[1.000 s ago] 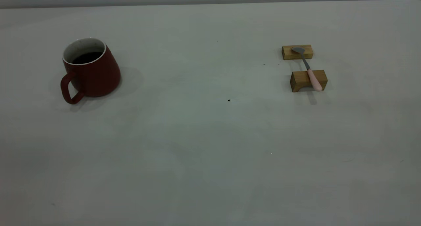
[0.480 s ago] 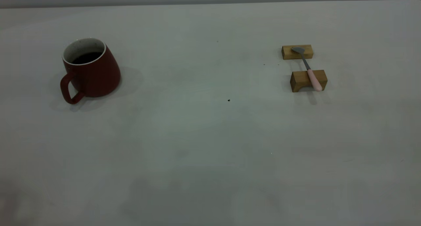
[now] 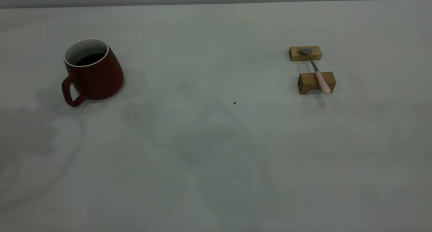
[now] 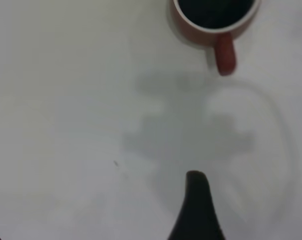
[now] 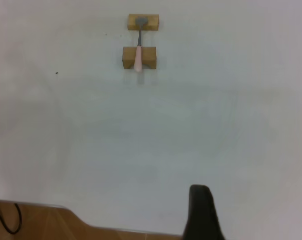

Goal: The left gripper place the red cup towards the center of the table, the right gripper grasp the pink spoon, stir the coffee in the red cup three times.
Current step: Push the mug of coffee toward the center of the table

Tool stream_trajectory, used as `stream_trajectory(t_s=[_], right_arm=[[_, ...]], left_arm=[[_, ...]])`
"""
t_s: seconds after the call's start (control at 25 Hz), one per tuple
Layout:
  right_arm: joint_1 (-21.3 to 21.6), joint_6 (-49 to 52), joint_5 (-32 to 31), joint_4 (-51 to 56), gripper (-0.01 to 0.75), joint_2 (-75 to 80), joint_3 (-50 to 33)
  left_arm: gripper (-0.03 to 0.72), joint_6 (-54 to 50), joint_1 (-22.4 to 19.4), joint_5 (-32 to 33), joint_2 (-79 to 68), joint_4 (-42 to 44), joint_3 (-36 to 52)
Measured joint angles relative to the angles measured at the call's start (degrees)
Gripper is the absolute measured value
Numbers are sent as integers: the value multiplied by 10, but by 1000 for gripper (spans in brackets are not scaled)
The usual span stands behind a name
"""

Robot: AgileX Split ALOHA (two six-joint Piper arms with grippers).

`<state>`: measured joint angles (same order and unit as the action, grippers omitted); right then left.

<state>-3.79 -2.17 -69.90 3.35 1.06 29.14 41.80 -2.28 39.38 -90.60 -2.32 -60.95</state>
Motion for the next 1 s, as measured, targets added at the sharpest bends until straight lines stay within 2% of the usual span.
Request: stream_trajectory(t_s=[0.2,0.44,0.72,1.0], right_arm=[[0,0,0,0,592,0,0],[0,0,0,0,592,0,0],[0,0,0,0,592,0,0],[0,0,0,0,592,0,0]], left_arm=[[659,129,0,-7,-137,3,-99],[643,240,0,-33,-268,3,-173],[624,314,0,-104,-359,3,-184],[603,371,0,-133,-407,-6,-190]])
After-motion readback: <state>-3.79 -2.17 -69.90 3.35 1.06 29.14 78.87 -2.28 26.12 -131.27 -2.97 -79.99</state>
